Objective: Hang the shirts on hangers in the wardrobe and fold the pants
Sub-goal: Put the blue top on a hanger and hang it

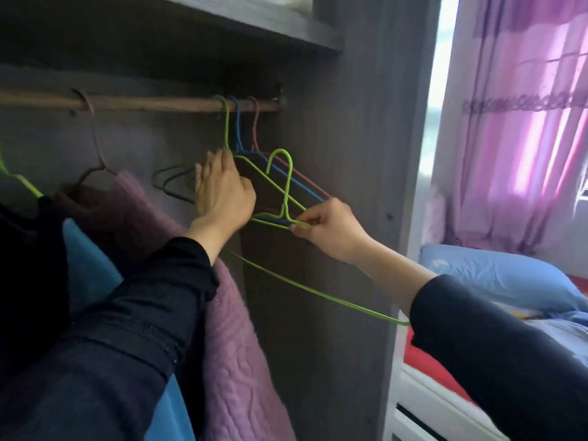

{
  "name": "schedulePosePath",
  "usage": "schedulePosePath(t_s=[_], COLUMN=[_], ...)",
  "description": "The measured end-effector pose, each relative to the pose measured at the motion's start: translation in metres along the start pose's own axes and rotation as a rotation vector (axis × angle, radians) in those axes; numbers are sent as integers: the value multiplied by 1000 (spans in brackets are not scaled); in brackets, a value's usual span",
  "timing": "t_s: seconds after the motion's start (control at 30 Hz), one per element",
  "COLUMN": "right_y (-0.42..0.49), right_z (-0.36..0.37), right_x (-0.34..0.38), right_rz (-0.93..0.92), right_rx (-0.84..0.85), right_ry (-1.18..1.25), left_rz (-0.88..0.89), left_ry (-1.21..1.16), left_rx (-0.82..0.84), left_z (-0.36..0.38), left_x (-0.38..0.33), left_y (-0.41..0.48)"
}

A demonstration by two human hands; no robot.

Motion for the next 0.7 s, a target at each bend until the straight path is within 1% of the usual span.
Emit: schedulePosePath(t_s=[0.17,0.33,0.4,0.47,0.57,0.7], right_y=[-87,-201,-252,-305,-385,-480], right_z=[-48,-102,-128,-154,-195,-249], right_x=[-48,-97,-121,-147,-184,-231], right_rz=[118,259,335,432,575,778], right_rx=[40,75,61,48,30,-65], right_ry=[10,54,23,-9,-57,-132], left_rz=[38,125,149,162,179,236], left_ry=[-110,-319,-379,-428,-502,-566], left_rx=[80,24,50,125,284,512], left_z=[39,61,75,95,130,178], left_x=[-50,-135,-172,-211,-276,-374], left_y=[-57,-143,-183,-221,-277,-356])
Point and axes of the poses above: each hand's wrist, its own y-axis towards the middle knuckle, its own z-axis out of the palm, x = y × z, the point moved 6 cm from there along y, towards the middle knuckle, and after that the axes turned 11 degrees about -y, right-handed, at the moved point
